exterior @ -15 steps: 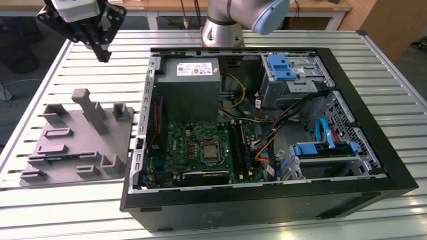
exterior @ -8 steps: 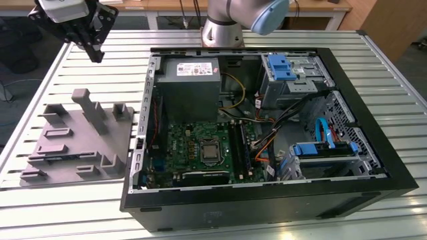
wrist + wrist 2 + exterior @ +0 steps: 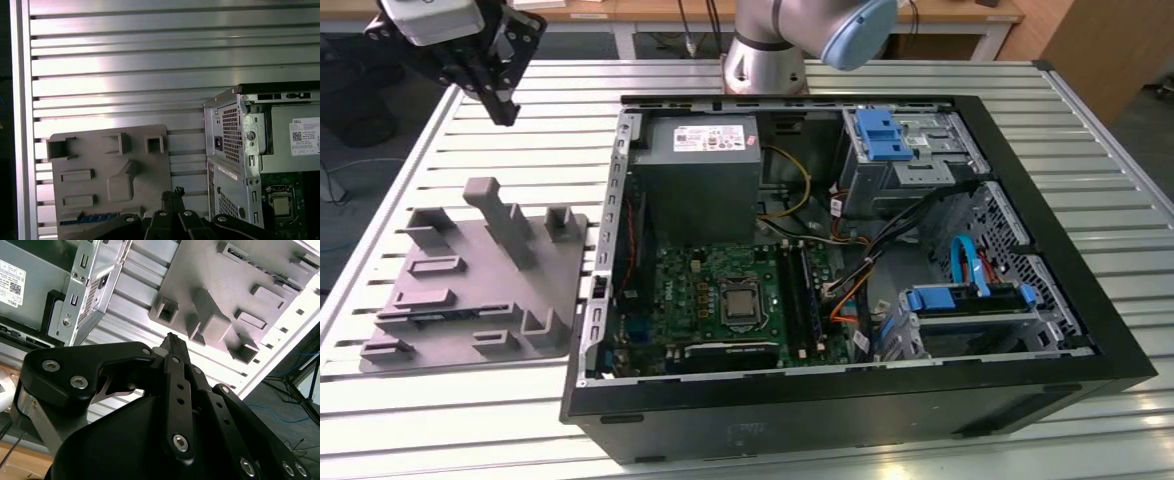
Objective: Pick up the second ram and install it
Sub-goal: 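Reach for the second ram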
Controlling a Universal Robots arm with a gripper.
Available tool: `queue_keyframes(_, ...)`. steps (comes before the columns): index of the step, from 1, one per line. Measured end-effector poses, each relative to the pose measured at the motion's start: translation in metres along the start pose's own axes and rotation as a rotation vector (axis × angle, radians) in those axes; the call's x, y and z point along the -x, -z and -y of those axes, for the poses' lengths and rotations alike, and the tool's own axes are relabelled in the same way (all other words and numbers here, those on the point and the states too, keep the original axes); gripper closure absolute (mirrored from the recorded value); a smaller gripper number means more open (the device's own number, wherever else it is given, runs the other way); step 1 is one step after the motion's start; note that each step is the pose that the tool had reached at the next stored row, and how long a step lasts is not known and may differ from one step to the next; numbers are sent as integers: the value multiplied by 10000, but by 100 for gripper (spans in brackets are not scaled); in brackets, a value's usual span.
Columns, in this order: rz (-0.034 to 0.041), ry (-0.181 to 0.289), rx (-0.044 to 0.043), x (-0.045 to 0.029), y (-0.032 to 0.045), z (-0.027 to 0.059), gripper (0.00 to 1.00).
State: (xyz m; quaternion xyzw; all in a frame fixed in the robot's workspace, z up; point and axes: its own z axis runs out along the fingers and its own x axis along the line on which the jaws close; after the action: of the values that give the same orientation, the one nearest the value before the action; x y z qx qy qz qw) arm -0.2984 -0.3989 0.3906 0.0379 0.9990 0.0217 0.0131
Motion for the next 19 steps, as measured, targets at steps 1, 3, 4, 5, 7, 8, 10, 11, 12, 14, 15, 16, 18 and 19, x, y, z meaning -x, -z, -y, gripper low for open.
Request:
queue_keyframes(1,0,0,0,-12,0,1,90)
queue_keyframes(3,0,1,1,-36,-1,3,90)
queue_keyframes(4,0,0,1,-48,-1,4,90)
queue_keyframes(5,0,1,0,-61,-1,5,90)
queue_keyframes(7,1,0,1,-83,-2,7,90)
queue_keyframes(8,1,0,0,-95,-2,8,90)
queue_keyframes(10,1,0,1,-119,-3,9,90)
queue_keyframes(11,1,0,1,-131,-4,10,90)
queue_keyframes(12,0,0,0,-145,-4,12,90)
queue_keyframes(14,0,0,1,-178,-5,14,90)
queue_keyframes(15,0,0,0,-194,-5,15,90)
queue_keyframes(16,0,-1,0,-210,-5,16,90)
queue_keyframes(18,0,0,0,-240,-6,19,90)
queue_keyframes(19,1,0,1,-254,-6,20,90)
